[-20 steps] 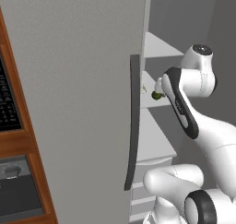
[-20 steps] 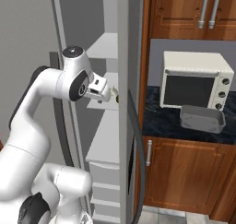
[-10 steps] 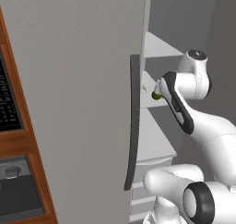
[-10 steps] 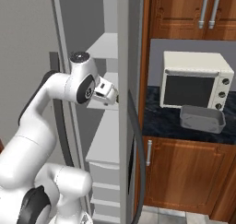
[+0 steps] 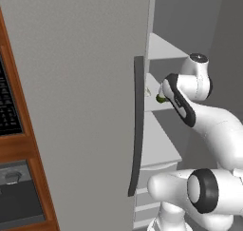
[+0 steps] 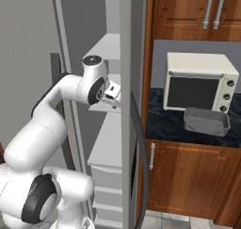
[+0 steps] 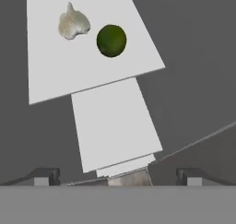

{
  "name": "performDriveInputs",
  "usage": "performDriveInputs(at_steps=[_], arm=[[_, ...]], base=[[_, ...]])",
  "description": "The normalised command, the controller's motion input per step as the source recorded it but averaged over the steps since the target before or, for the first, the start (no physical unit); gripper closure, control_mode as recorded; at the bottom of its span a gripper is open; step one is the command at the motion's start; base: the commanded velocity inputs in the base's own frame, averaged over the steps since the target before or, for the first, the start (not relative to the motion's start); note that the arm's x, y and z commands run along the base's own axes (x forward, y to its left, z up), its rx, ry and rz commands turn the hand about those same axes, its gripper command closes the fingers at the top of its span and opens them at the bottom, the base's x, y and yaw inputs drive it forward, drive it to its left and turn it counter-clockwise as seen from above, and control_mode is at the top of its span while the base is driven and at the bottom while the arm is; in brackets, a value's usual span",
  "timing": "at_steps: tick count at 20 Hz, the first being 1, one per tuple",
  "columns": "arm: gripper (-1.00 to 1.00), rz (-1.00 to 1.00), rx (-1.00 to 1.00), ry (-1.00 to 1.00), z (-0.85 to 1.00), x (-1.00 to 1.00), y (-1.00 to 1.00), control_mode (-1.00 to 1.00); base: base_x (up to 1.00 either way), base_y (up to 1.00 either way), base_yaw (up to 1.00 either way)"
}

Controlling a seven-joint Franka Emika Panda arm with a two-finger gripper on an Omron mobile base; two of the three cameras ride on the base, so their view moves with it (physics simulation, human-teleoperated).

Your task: Take the garlic and lime out of the freezer and place them in the tupperware container on the counter. Then put the tupperware containing the vegetables back in the freezer.

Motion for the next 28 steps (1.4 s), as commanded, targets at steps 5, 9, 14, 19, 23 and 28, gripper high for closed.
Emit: performDriveInputs(at_steps=[5, 9, 14, 19, 23, 28], arm=[[-1.00, 0.00, 0.03, 0.00, -0.23, 0.48, -0.02, -1.00], [-1.00, 0.00, 0.00, 0.00, -0.35, 0.42, 0.00, -1.00], [-1.00, 0.00, 0.02, 0.00, -0.21, 0.33, -0.06, -1.00], [-1.00, 0.00, 0.07, 0.00, -0.07, 0.26, -0.14, -1.00], [-1.00, 0.00, 0.03, 0.00, -0.14, 0.32, -0.05, -1.00], [-1.00, 0.00, 0.01, 0.00, -0.20, 0.34, -0.01, -1.00]], base=[[0.00, 0.00, 0.00], [0.00, 0.00, 0.00], [0.00, 0.00, 0.00], [0.00, 0.00, 0.00], [0.00, 0.00, 0.00], [0.00, 0.00, 0.00]])
